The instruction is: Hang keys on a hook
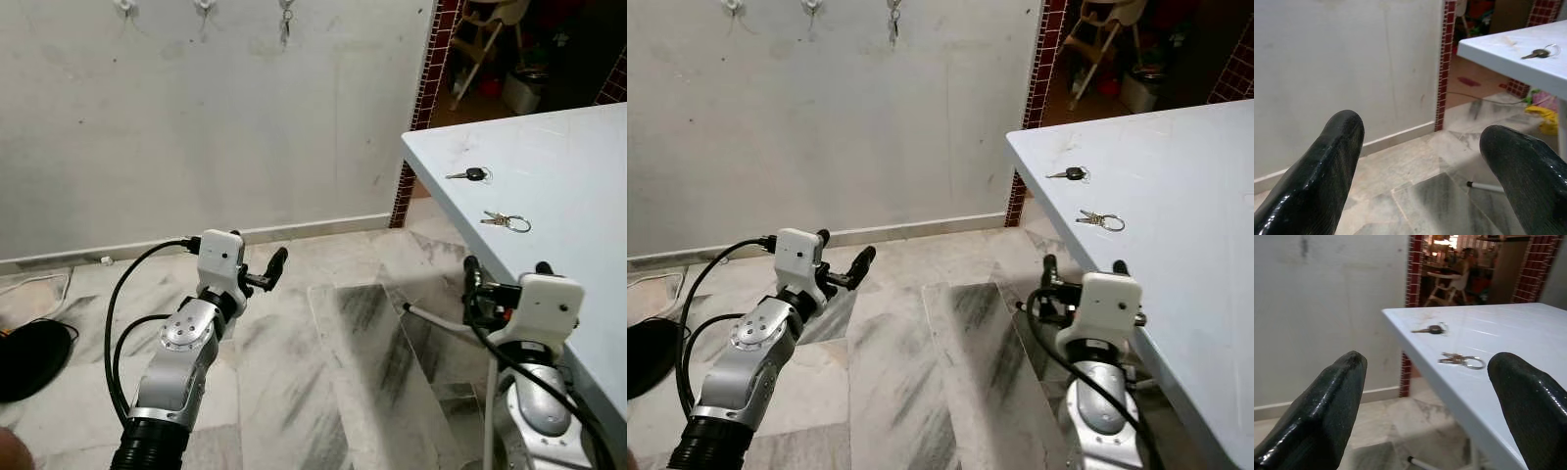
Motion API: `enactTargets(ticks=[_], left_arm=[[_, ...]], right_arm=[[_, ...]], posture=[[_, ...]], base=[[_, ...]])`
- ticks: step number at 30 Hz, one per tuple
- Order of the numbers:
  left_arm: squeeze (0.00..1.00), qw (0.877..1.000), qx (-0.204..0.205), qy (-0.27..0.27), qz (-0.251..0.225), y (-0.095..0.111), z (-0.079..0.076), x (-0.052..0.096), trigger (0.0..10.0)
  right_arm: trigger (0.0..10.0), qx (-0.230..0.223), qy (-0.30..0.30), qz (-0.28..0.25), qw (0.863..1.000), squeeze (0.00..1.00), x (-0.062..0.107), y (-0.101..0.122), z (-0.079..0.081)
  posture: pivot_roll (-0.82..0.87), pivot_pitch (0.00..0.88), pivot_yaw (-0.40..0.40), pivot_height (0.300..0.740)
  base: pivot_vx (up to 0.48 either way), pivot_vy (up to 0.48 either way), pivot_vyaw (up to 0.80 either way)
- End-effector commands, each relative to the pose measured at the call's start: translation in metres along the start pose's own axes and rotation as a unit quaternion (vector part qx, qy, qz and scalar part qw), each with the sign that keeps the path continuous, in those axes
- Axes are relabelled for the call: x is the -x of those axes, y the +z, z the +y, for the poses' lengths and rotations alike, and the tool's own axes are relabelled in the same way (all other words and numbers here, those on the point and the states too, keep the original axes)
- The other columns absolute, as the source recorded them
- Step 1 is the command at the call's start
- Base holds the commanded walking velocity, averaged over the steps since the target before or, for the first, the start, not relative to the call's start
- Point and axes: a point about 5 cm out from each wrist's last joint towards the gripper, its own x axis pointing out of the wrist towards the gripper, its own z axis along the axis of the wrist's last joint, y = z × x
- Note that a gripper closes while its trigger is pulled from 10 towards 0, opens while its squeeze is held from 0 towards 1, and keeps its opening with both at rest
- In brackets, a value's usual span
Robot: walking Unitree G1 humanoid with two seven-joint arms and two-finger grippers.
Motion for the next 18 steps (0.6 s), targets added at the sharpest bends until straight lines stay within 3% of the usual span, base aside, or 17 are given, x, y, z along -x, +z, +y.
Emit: enactTargets(ticks=[1, 5, 18], left_arm=[[0.0, 1.0, -0.004, -0.015, -0.01, 0.0051, -0.003, -0.0021, 10.0], [0.0, 1.0, -0.002, -0.018, -0.019, 0.007, -0.0035, -0.0023, 10.0], [0.0, 0.999, 0.012, -0.041, -0.018, 0.0055, -0.0103, -0.0026, 10.0]], right_arm=[[10.0, 0.0, 0.007, 0.004, 1.0, 0.0, 0.0005, -0.0032, 0.0038], [10.0, 0.002, 0.013, 0.002, 1.0, 0.0, -0.0005, -0.0037, 0.0066], [10.0, 0.011, 0.016, -0.003, 1.0, 0.0, -0.0028, -0.0033, 0.0062]], posture=[[0.01, 0.0, 0.039, 0.74], [0.01, 0.0, 0.038, 0.74], [0.01, 0.0, 0.034, 0.74]], base=[[0.0, 0.0, 0.0], [0.068, 0.0, 0.0], [0.337, 0.0, 0.0]])
